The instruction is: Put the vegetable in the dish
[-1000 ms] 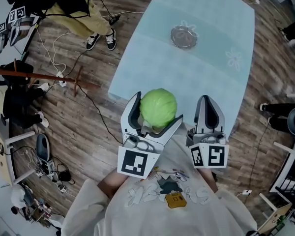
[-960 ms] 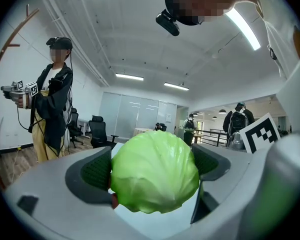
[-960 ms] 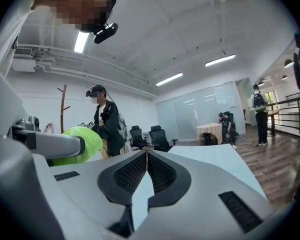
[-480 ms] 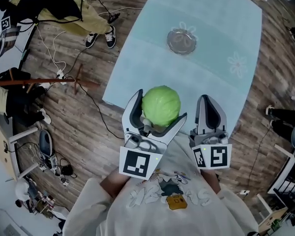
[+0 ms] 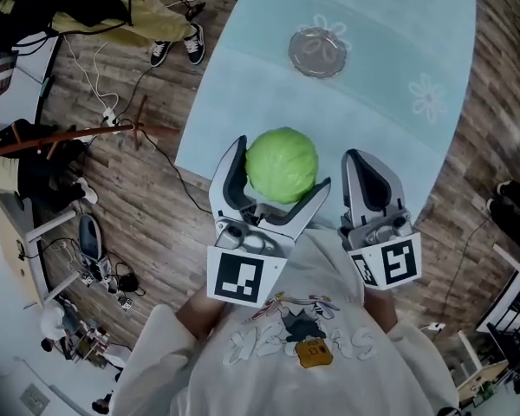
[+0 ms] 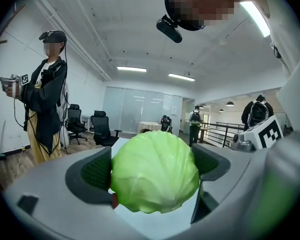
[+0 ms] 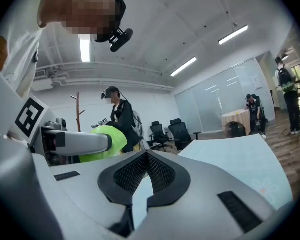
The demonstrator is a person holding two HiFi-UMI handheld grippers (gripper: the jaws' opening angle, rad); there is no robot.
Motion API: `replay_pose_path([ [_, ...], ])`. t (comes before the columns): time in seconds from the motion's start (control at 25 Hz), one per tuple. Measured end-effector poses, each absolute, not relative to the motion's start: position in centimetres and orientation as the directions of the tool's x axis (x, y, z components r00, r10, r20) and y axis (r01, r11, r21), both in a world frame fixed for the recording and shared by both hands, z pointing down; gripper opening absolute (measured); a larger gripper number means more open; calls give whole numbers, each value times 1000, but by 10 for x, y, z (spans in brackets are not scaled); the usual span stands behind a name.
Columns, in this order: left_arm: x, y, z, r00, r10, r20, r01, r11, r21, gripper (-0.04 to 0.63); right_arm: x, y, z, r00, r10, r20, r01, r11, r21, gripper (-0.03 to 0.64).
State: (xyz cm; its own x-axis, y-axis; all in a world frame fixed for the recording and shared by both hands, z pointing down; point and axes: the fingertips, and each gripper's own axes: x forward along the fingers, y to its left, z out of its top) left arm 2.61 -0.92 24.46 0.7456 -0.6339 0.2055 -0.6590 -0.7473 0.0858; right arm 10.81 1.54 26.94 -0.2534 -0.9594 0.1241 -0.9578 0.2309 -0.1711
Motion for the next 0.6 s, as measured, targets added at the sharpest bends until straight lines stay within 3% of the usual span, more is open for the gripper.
replay_pose_path([
  [0.36, 43, -5, 245, 728, -649, 223, -674, -737, 56, 511, 126, 21, 277, -220, -960, 174, -975, 210, -73, 23],
  [0.6, 54, -14, 250, 717, -664, 211, -686, -727, 42, 511, 146, 21, 290, -187, -964, 191, -980, 169, -106, 23],
])
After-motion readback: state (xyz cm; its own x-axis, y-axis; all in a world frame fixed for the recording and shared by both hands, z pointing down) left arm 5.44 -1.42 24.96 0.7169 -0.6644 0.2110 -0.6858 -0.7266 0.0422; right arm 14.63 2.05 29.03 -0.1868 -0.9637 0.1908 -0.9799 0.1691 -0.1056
